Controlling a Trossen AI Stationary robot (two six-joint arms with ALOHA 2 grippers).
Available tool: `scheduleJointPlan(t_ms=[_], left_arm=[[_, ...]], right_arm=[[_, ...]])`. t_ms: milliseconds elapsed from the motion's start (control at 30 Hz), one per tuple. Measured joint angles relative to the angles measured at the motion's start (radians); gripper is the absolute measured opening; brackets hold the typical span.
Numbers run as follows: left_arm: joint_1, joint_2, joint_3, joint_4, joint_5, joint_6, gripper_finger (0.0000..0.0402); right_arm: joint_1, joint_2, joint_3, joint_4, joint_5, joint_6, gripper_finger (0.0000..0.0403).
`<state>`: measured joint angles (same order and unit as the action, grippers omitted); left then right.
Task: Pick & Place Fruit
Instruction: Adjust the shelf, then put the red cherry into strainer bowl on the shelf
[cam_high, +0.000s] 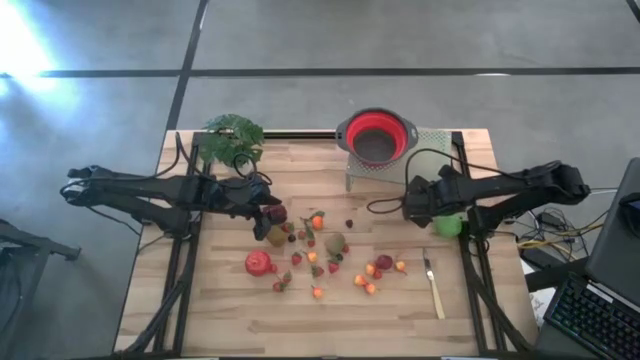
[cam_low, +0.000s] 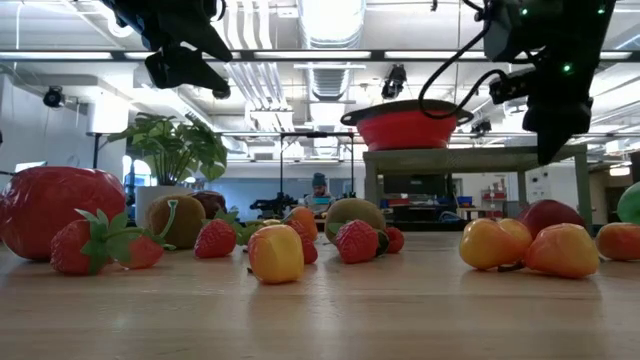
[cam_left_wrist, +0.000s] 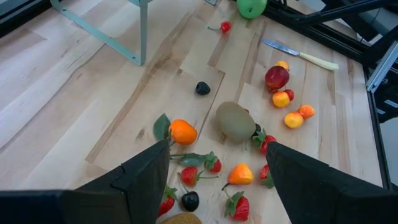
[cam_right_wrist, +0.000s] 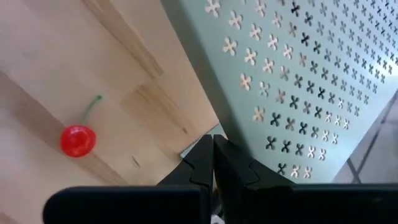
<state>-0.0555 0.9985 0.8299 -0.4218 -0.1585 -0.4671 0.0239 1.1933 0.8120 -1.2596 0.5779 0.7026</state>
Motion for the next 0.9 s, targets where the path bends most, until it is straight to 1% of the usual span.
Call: scheduleJointPlan(t_ms=[100,200,433,567,633,767,833,900], left_arm=[[0.000,0.000,0.000,0.000,0.000,0.000,0.0273],[0.000,0.000,0.000,0.000,0.000,0.000,0.0273],[0.000,0.000,0.000,0.000,0.000,0.000,0.0273],[0.000,0.000,0.000,0.000,0.000,0.000,0.0273],[0.000,0.000,0.000,0.000,0.000,0.000,0.0273],[0.000,0.000,0.000,0.000,0.000,0.000,0.0273],[0.000,0.000,0.000,0.000,0.000,0.000,0.0273],[0.000,0.000,0.000,0.000,0.000,0.000,0.0273]], right_arm=[[0.033,-0.026,0.000,0.018,-0.016,0.022,0.0008],[0.091,-0.049,-0.006,0.037,-0.039,0.094,0.0008],[0.310,-0.054,-0.071,0.178,-0.048,0.283,0.0008],[0.407,-0.047,-0.127,0.203,0.005,0.527,0.0008],[0.454,-0.045,-0.158,0.244,0.027,0.645,0.0008],[0.503,-0.045,-0.208,0.354,0.104,0.785,0.0008],[0.503,-0.046,-0.224,0.361,0.132,0.837,0.0008],[0.496,-0.046,-0.238,0.366,0.136,0.874,0.0008]])
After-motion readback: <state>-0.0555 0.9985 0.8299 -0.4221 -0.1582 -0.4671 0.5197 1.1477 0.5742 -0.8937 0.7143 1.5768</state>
